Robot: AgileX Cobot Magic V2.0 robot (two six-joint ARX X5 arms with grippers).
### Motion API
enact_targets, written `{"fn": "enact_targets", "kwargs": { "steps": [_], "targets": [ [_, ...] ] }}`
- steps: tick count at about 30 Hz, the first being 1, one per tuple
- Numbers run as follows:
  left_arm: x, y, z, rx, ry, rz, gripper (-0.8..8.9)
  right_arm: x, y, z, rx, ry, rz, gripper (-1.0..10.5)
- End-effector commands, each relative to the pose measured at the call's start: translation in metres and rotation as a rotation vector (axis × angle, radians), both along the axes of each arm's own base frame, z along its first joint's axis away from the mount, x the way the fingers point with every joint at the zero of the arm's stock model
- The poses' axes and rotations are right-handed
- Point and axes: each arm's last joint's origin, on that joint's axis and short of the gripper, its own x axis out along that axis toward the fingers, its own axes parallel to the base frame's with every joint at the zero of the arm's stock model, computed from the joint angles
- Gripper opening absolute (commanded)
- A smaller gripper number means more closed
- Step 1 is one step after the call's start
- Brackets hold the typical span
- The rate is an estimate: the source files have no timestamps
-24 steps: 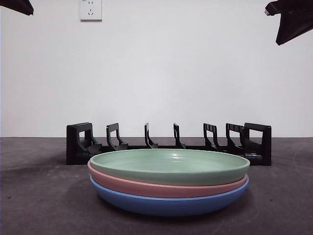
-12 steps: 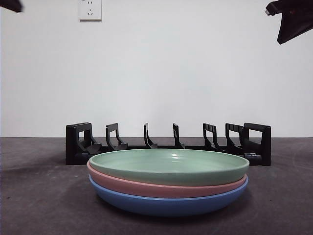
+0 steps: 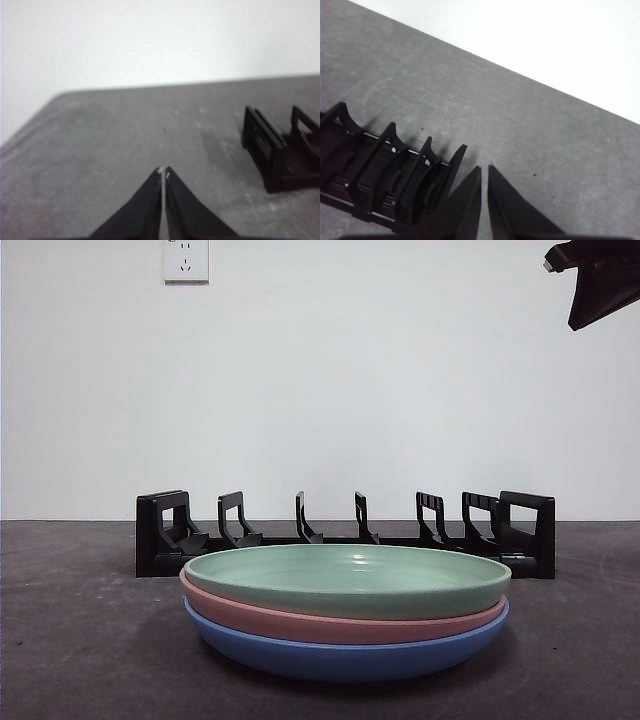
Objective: Place the plate
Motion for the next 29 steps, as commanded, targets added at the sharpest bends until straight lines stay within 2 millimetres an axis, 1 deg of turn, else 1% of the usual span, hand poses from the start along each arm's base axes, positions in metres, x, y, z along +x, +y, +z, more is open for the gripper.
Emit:
{"fn": "enact_targets", "kwargs": {
  "steps": [1, 2, 4, 21, 23, 24, 25, 27, 29],
  "targets": [
    [0.000, 0.000, -0.023, -0.015, 0.001, 0.002, 0.08, 0.002, 0.001, 0.002, 0.005, -0.012, 0.001, 0.2],
    [0.000, 0.000, -0.031, -0.033, 0.016, 0.003, 0.08, 0.002, 0.001, 0.002, 0.005, -0.011, 0.002, 0.2],
    [0.000, 0.000, -0.038, -0.065, 0.092, 0.003, 0.08, 0.002, 0.001, 0.002, 0.005, -0.013, 0.001, 0.2],
    [0.000, 0.000, -0.037, -0.079, 0.085, 0.005, 0.08, 0.002, 0.002, 0.003, -0.008, -0.020, 0.010, 0.2],
    [0.000, 0.000, -0.037, -0.079, 0.085, 0.005, 0.08, -0.008, -0.002, 0.009, -0.052, -0.035, -0.015, 0.2],
    [0.000, 0.000, -0.037, -0.079, 0.085, 0.005, 0.08, -0.014, -0.005, 0.011, -0.044, -0.037, -0.030, 0.2],
    [0.000, 0.000, -0.037, -0.079, 0.085, 0.005, 0.08, -0.026, -0.009, 0.010, -0.029, -0.039, -0.043, 0.2],
    [0.000, 0.000, -0.037, -0.079, 0.085, 0.005, 0.08, -0.045, -0.016, 0.005, -0.013, -0.080, -0.063, 0.2],
    [0.000, 0.000, -0.037, -0.079, 0.085, 0.005, 0.08, -0.067, -0.026, -0.011, -0.001, -0.175, -0.109, 0.2]
  ]
}}
